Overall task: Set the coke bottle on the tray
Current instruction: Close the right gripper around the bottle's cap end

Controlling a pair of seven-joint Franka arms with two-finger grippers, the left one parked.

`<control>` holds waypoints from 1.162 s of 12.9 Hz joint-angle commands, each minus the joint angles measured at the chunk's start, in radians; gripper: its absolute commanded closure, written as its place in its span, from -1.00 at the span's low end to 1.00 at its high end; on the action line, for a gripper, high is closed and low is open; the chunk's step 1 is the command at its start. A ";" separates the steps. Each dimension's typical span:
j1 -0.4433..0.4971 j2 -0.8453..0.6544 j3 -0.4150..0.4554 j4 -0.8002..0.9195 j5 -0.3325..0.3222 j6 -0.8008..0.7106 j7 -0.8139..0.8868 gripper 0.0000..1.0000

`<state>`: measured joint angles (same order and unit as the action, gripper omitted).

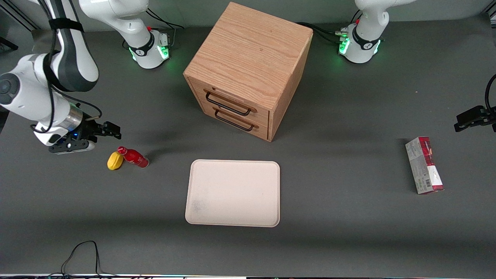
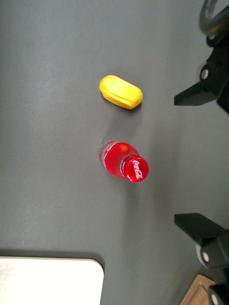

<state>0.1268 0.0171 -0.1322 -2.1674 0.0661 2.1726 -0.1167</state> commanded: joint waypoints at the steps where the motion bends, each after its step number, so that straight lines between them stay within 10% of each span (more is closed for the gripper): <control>1: 0.005 0.035 -0.003 -0.003 0.011 0.064 -0.020 -1.00; 12: 0.037 0.130 -0.003 0.034 0.011 0.116 -0.001 -0.85; 15: 0.037 0.130 -0.003 0.034 0.011 0.116 0.000 -0.24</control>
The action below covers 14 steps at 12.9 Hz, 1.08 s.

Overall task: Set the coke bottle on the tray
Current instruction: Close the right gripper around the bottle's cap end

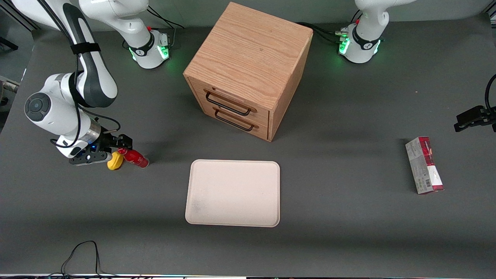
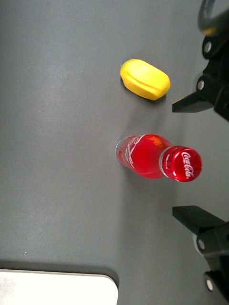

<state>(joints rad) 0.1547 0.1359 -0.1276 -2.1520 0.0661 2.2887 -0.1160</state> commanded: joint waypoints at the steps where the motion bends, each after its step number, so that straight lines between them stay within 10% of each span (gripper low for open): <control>1: 0.009 0.011 -0.007 0.018 0.011 0.000 -0.001 0.02; 4: 0.011 0.011 -0.007 0.018 0.011 -0.002 -0.001 0.93; 10: 0.011 -0.004 -0.007 0.024 0.011 -0.035 0.003 1.00; 14: 0.002 0.002 -0.012 0.306 0.009 -0.427 0.004 1.00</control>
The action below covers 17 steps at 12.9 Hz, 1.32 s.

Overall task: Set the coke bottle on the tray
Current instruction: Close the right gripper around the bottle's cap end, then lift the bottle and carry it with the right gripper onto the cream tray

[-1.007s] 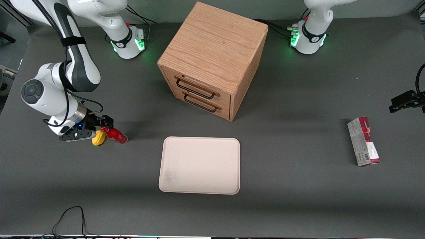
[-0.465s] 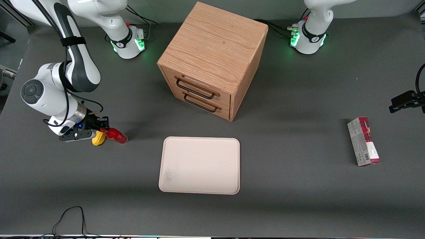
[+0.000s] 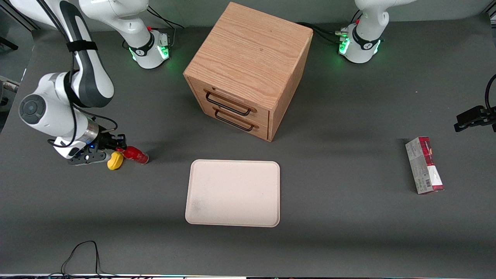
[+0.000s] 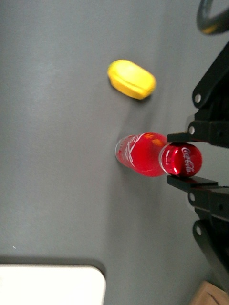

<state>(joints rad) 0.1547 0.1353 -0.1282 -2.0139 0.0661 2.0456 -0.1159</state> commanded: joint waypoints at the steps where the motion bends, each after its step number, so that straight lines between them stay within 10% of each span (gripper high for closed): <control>1: -0.003 0.007 -0.014 0.243 0.009 -0.273 0.005 1.00; 8: -0.037 0.242 -0.016 0.883 0.011 -0.795 0.056 1.00; 17: -0.023 0.559 0.185 1.179 0.014 -0.647 0.534 1.00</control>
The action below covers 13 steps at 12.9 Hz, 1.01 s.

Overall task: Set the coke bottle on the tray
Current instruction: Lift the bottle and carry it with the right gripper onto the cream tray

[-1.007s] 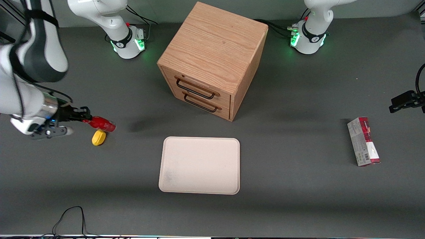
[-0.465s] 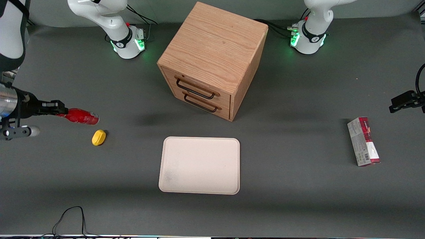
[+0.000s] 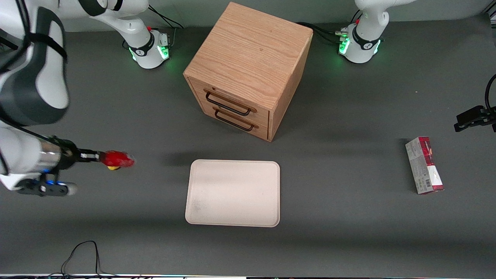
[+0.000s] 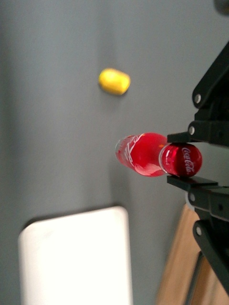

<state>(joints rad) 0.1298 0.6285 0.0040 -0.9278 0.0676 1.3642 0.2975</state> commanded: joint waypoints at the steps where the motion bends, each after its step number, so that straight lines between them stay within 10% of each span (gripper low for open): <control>1: 0.011 0.085 0.066 0.095 0.011 0.079 0.147 1.00; 13: 0.180 0.312 0.060 0.167 -0.115 0.361 0.359 1.00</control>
<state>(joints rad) 0.3039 0.9114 0.0675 -0.8188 -0.0346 1.7179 0.6144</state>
